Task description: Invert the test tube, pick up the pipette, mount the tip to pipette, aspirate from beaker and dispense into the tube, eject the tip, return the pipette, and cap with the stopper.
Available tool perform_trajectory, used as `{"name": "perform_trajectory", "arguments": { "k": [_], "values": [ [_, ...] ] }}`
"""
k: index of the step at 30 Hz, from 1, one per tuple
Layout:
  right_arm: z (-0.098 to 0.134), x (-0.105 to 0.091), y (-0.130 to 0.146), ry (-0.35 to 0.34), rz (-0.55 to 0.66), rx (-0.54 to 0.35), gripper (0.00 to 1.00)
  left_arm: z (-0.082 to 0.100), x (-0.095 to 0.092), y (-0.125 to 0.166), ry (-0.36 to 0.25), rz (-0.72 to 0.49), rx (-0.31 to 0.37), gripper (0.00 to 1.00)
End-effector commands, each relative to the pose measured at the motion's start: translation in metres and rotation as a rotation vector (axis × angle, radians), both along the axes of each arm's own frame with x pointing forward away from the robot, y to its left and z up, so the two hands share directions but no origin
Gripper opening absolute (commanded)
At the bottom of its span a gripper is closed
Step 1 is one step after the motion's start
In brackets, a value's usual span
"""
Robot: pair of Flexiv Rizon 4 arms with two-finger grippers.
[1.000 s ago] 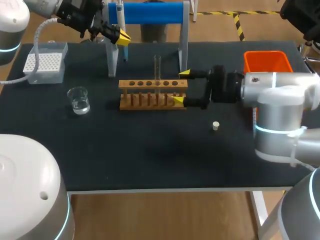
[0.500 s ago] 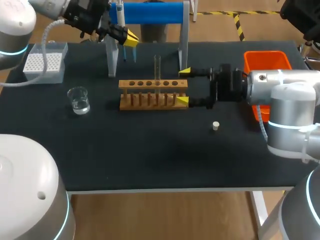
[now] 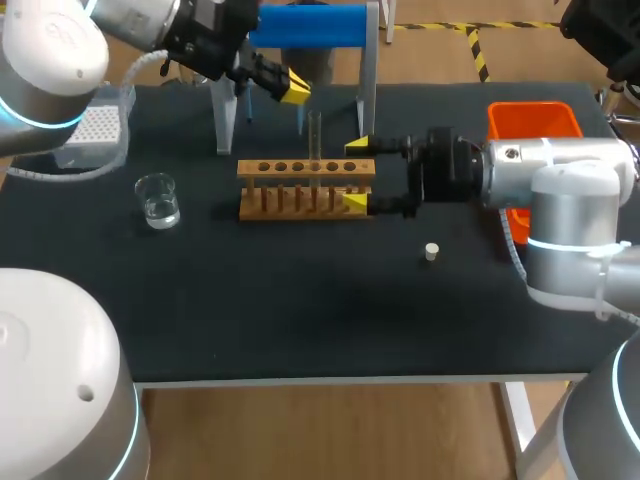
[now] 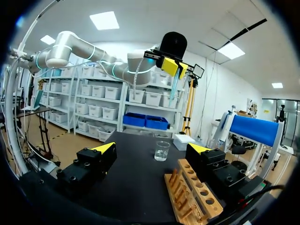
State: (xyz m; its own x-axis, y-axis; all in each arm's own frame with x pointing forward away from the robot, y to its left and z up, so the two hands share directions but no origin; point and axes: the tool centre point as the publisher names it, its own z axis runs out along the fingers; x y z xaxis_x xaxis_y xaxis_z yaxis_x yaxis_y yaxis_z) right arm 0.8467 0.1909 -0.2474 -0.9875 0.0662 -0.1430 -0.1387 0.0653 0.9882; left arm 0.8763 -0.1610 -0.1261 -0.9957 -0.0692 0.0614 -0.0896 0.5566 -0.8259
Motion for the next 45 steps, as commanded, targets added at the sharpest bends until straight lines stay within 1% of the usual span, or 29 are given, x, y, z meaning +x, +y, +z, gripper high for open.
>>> {"name": "perform_trajectory", "arguments": {
  "k": [1,2,3,11,14,21,25,29,35,39,45],
  "values": [
    [0.002,-0.002,-0.001,0.001,0.0,0.004,1.0,-0.006,-0.01,-0.003,-0.017,0.033,-0.019,0.0],
    [0.003,-0.002,-0.001,0.001,0.0,0.005,1.0,-0.006,-0.011,-0.004,-0.017,0.033,-0.02,0.0],
    [0.003,-0.002,-0.001,0.002,-0.001,0.007,1.0,-0.007,-0.011,-0.005,-0.015,0.058,-0.024,0.0],
    [0.008,-0.003,0.002,0.006,0.006,0.021,1.0,-0.011,-0.016,-0.008,-0.018,0.067,-0.033,0.0],
    [0.01,-0.003,0.003,0.016,0.018,0.026,1.0,-0.012,-0.017,-0.008,-0.017,0.064,-0.028,0.0],
    [0.018,0.003,0.009,0.066,0.046,0.024,1.0,-0.012,-0.017,-0.008,-0.017,0.064,-0.028,0.0],
    [0.025,0.008,0.012,0.091,0.067,0.034,1.0,-0.012,-0.017,-0.008,-0.017,0.064,-0.028,0.0],
    [0.034,0.012,0.018,0.095,0.087,0.037,1.0,-0.012,-0.017,-0.008,-0.017,0.064,-0.028,0.0],
    [0.048,0.016,0.027,0.12,0.147,0.056,1.0,-0.012,-0.017,-0.008,-0.017,0.064,-0.028,0.0],
    [0.055,0.018,0.035,0.122,0.165,0.051,1.0,-0.012,-0.017,-0.008,-0.017,0.064,-0.028,0.0],
    [0.063,0.02,0.042,0.145,0.203,0.049,1.0,-0.012,-0.017,-0.008,-0.017,0.064,-0.028,0.0]
  ]
}}
